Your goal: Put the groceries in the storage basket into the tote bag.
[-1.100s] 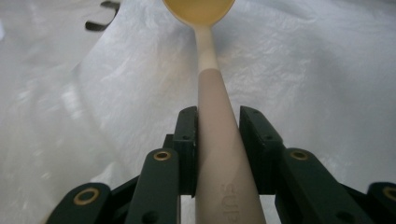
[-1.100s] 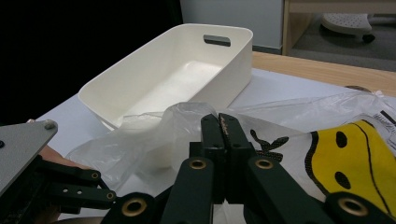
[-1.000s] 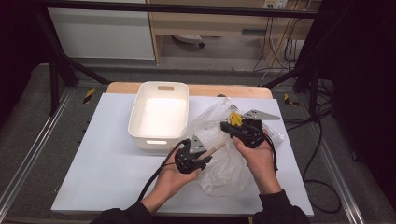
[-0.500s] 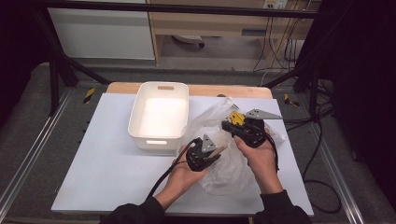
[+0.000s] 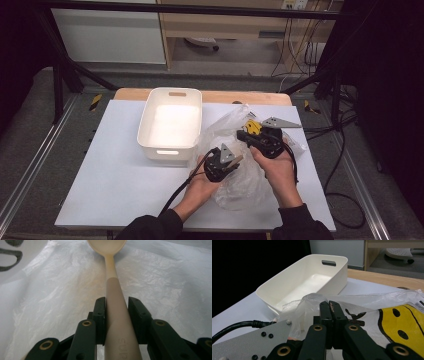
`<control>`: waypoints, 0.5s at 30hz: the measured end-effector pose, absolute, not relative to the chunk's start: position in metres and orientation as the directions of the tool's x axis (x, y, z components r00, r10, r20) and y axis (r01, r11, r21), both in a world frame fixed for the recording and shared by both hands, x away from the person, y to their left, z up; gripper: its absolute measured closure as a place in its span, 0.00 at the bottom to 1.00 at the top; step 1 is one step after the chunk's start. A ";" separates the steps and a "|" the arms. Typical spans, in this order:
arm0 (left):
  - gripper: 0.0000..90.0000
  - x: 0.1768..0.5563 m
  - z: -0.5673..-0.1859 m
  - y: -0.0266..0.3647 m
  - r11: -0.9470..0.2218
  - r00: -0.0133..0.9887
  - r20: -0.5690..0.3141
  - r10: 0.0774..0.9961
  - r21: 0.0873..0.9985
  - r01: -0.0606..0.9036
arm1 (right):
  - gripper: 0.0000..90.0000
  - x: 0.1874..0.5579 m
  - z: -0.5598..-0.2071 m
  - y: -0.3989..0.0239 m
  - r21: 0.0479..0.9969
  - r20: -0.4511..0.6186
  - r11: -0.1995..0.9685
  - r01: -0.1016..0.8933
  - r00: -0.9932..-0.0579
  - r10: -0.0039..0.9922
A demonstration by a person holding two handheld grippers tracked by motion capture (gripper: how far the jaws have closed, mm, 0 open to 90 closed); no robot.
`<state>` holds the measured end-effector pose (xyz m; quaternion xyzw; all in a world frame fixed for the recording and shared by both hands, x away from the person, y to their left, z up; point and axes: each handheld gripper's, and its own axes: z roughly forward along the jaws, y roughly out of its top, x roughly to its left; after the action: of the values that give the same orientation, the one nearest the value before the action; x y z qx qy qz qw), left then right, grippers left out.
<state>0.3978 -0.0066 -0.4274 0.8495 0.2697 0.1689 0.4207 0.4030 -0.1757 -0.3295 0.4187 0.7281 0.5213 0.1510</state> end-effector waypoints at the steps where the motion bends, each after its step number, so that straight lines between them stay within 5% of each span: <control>1: 0.76 0.398 -0.427 -0.008 -0.499 0.796 0.062 0.602 0.807 0.314 | 1.00 0.403 -0.329 -0.176 0.887 0.214 0.107 0.449 -0.605 0.767; 15: 0.76 0.416 -0.442 -0.024 -0.505 0.790 0.101 0.604 0.816 0.281 | 1.00 0.402 -0.328 -0.177 0.890 0.213 0.106 0.443 -0.609 0.764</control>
<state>0.4160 -0.0244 -0.4417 0.8463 0.2616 0.1906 0.4231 0.4025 -0.1768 -0.3276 0.4147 0.7277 0.5246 0.1528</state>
